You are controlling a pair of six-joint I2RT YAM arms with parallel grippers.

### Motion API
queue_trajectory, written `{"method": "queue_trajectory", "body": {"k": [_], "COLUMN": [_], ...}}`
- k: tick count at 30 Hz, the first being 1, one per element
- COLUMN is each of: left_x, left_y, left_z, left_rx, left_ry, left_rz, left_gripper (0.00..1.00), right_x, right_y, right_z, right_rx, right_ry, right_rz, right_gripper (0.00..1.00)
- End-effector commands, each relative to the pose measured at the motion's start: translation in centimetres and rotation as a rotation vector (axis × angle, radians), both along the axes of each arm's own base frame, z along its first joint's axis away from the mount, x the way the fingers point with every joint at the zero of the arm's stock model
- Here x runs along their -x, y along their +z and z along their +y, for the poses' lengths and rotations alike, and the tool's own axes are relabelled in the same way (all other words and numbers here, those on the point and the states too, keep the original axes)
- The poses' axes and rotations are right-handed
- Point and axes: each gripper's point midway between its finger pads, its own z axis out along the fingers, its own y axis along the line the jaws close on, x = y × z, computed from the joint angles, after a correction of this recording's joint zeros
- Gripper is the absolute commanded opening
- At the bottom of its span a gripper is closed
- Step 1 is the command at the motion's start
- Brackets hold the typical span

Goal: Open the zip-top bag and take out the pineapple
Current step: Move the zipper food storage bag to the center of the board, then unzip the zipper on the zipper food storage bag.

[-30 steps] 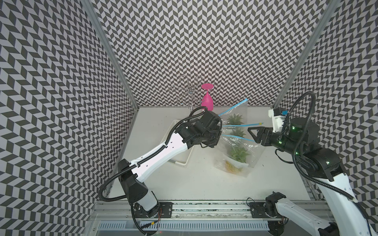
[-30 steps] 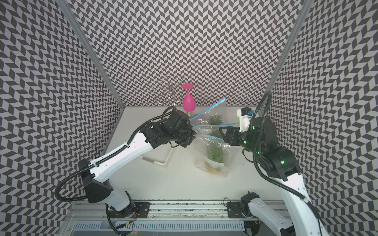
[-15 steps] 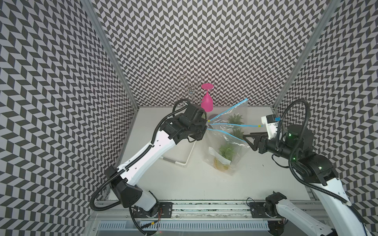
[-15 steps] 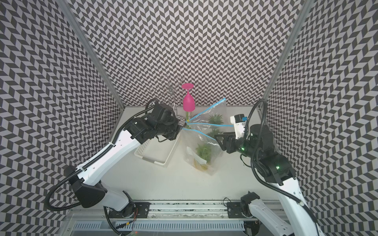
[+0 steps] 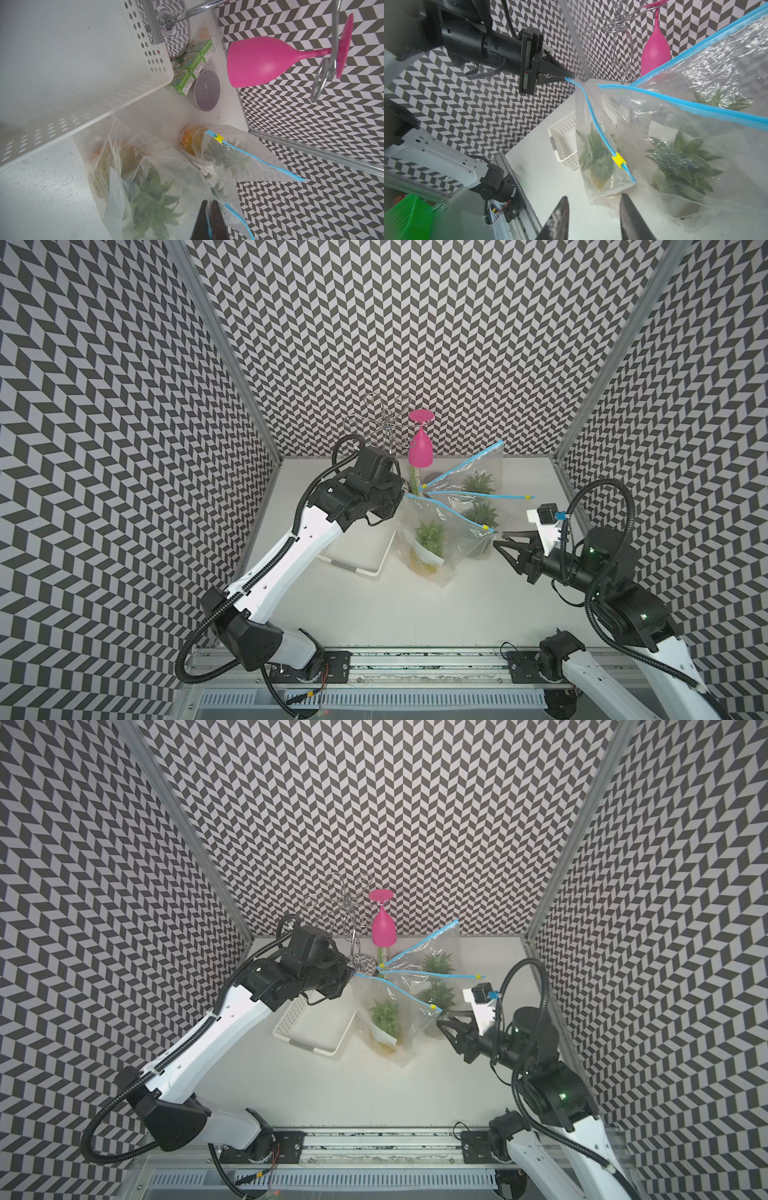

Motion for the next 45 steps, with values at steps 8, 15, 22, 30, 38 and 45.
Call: {"method": "queue_trajectory", "body": {"k": [8,15,22,30,38,45], "left_x": [-0.1,-0.5,-0.3,-0.1,-0.2,-0.2], "left_y": [0.1,-0.1,-0.4,-0.5,-0.5,-0.6], "left_z": [1.8,2.5,2.8,3.3,3.5,3.3], "left_rx": [-0.016,-0.029,-0.029,-0.035,-0.032,-0.031], "left_ry": [0.012,0.012,0.010,0.017,0.017,0.014], "left_rz": [-0.032,-0.039,-0.032,-0.030,-0.031,-0.027], "left_gripper": [0.00,0.00,0.00,0.00,0.00,0.00], "right_x": [-2.4,-3.3,-4.2,-4.8,-5.0,-5.4], "right_y": [0.8,0.3,-0.1,0.2,0.8,0.4], "right_z": [1.1,1.6,2.2,2.4,2.6,2.9], "right_rx": [0.067,0.091,0.116,0.110,0.091,0.085], "right_ry": [0.042,0.067,0.092,0.088,0.093,0.105], "right_rz": [-0.144,-0.163,-0.177,-0.182,-0.198,-0.186], "right_gripper": [0.44,0.38,0.38,0.24,0.19,0.13]}}
